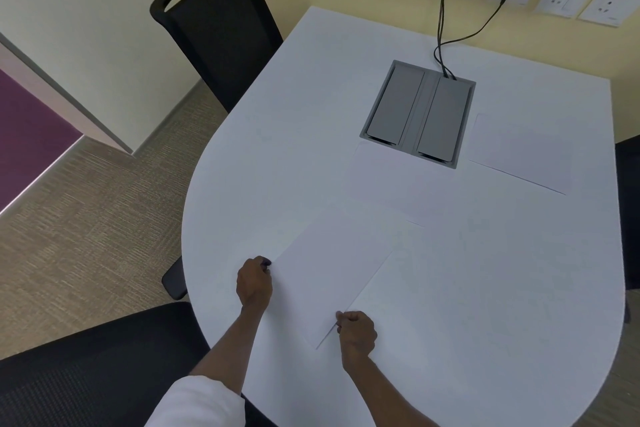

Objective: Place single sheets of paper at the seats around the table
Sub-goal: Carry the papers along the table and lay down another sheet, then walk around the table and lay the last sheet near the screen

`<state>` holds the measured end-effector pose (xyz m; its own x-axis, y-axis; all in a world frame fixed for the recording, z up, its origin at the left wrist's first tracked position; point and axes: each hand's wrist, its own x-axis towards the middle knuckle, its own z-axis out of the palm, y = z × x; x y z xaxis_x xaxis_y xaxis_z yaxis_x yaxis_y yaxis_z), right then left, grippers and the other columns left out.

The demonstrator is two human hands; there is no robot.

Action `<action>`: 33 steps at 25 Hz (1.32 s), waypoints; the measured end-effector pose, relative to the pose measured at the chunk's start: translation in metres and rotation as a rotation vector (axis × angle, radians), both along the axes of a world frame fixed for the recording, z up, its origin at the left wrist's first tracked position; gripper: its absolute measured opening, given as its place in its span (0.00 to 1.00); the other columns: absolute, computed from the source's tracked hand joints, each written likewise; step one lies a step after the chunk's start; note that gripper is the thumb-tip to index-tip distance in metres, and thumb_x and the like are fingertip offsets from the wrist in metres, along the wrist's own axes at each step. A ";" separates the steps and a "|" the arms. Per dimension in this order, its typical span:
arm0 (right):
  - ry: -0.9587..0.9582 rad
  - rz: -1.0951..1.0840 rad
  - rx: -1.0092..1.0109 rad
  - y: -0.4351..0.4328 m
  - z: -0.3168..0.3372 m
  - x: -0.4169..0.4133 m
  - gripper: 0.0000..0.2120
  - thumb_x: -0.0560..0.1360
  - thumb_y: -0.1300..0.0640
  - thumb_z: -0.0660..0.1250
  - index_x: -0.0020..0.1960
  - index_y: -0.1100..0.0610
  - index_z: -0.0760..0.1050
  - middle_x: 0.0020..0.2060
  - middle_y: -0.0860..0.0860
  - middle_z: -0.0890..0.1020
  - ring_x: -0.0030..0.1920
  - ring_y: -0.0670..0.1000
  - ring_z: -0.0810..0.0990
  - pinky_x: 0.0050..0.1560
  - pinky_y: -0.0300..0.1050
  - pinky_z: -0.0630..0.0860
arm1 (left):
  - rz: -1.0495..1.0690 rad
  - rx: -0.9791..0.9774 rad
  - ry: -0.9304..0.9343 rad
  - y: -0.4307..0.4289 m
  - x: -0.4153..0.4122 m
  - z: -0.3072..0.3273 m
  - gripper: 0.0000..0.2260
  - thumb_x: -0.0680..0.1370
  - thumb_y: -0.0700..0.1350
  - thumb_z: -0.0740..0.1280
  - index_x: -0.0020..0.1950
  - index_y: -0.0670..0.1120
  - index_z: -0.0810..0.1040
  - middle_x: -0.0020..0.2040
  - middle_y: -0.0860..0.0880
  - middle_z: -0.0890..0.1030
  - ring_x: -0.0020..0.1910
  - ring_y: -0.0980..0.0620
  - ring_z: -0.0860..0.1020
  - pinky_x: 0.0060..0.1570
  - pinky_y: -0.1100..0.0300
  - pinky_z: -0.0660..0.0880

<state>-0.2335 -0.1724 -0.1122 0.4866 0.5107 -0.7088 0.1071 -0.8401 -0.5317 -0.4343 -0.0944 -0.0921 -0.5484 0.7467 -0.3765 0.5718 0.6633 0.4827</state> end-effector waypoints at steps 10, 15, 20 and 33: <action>0.034 0.084 0.034 0.003 0.003 0.016 0.10 0.70 0.52 0.74 0.35 0.55 0.78 0.29 0.48 0.84 0.36 0.50 0.84 0.45 0.47 0.79 | 0.015 0.036 0.050 -0.004 0.017 0.009 0.10 0.77 0.37 0.65 0.56 0.46 0.80 0.54 0.48 0.80 0.53 0.46 0.78 0.42 0.57 0.70; 0.017 0.158 0.081 0.018 0.013 0.046 0.09 0.72 0.51 0.72 0.37 0.54 0.78 0.30 0.47 0.84 0.38 0.50 0.83 0.44 0.46 0.77 | 0.021 0.106 -0.006 -0.007 0.057 0.013 0.08 0.78 0.39 0.65 0.55 0.46 0.80 0.52 0.49 0.80 0.52 0.47 0.78 0.43 0.58 0.69; -0.032 0.211 0.129 0.054 0.024 0.105 0.09 0.72 0.47 0.72 0.37 0.51 0.78 0.32 0.46 0.84 0.37 0.49 0.84 0.44 0.48 0.80 | -0.006 0.149 -0.100 0.002 0.108 0.014 0.08 0.78 0.40 0.66 0.56 0.46 0.80 0.48 0.50 0.82 0.50 0.48 0.80 0.48 0.59 0.71; -0.228 0.456 0.383 0.197 0.037 0.255 0.04 0.75 0.57 0.70 0.49 0.57 0.79 0.42 0.51 0.83 0.45 0.54 0.81 0.48 0.47 0.76 | 0.186 0.053 -0.458 0.062 0.292 0.018 0.08 0.74 0.43 0.70 0.52 0.48 0.83 0.45 0.49 0.86 0.47 0.48 0.84 0.50 0.55 0.79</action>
<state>0.0216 0.0243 -0.0756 0.2777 0.8988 -0.3391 0.5547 -0.4382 -0.7073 -0.1427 -0.0324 -0.0740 -0.4615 0.6764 -0.5740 0.1675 0.7018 0.6924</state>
